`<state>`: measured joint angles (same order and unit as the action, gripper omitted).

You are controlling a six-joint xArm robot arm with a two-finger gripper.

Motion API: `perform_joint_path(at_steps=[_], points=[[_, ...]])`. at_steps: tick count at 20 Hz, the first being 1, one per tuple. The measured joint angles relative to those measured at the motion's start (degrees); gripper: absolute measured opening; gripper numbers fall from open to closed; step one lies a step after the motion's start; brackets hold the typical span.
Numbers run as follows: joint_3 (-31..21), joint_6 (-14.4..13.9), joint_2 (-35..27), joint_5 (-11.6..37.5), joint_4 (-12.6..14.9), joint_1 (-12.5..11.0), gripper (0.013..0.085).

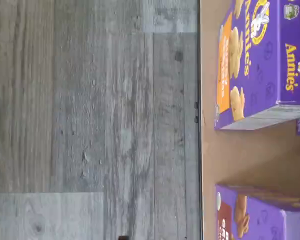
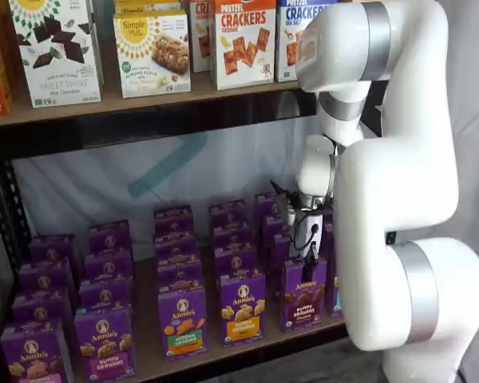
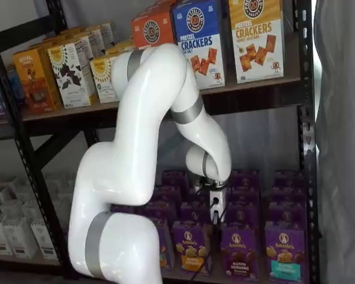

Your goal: Pick up the purple box with a brown patch in the center, on the bottom shelf, the fifth box from the left

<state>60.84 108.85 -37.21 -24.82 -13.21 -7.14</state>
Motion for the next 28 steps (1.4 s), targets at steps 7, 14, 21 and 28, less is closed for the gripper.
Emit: perform_joint_path(at_steps=[7, 14, 21, 28], points=[[5.8, 2.3, -5.3, -1.0, -2.9, 0.2, 0.0850], [9.4, 10.0, -9.4, 4.7, -11.3, 0.3, 0.0850], [15.8, 2.7, -14.8, 3.5, -1.0, -1.8, 0.0850], [22.6, -7.2, -19.3, -2.4, 10.4, -2.4, 0.0850]])
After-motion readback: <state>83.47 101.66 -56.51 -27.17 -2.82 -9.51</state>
